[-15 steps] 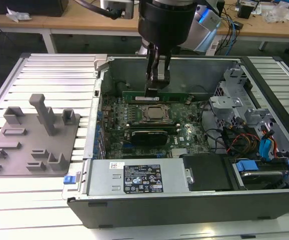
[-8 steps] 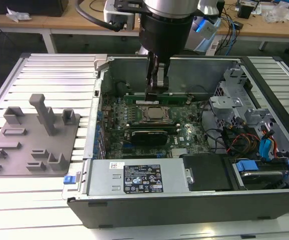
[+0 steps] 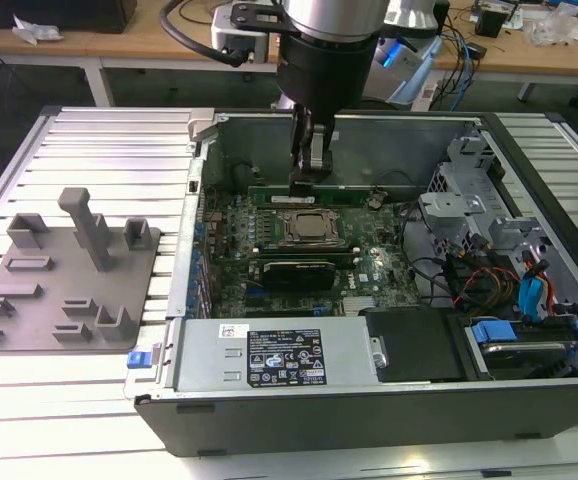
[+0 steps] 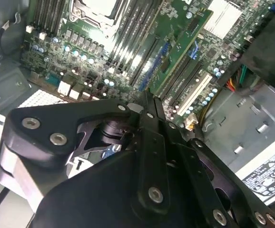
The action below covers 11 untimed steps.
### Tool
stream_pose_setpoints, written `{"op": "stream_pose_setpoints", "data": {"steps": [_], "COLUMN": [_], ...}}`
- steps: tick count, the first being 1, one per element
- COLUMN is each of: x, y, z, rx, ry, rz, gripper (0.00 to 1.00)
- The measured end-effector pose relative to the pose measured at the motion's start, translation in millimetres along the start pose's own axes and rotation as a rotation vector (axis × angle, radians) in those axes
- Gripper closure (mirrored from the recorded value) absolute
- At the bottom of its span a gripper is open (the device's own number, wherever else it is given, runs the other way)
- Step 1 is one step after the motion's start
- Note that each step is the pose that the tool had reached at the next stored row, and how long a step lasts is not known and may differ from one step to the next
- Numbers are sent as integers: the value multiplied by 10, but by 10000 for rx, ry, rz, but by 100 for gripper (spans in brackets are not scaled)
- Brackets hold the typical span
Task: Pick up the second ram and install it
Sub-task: 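Pick up the second ram and move it above second insertion slot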
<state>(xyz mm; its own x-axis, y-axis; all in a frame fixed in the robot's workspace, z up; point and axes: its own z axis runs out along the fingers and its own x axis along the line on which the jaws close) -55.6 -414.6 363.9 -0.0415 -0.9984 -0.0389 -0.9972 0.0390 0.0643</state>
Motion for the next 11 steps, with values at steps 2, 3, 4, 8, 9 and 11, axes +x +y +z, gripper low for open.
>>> {"op": "stream_pose_setpoints", "data": {"steps": [2,3,4,8,9,11], "x": [-62,-80,-107,-214,-237,-260], "y": [1,1,1,1,1,0], "z": [27,36,51,122,136,154], "rx": [0,1,-1,0,1,0], "ry": [-1,-1,0,-1,-1,-1], "rz": [-1,-1,-1,-1,-1,-1], "gripper": [91,91,91,91,91,91]}}
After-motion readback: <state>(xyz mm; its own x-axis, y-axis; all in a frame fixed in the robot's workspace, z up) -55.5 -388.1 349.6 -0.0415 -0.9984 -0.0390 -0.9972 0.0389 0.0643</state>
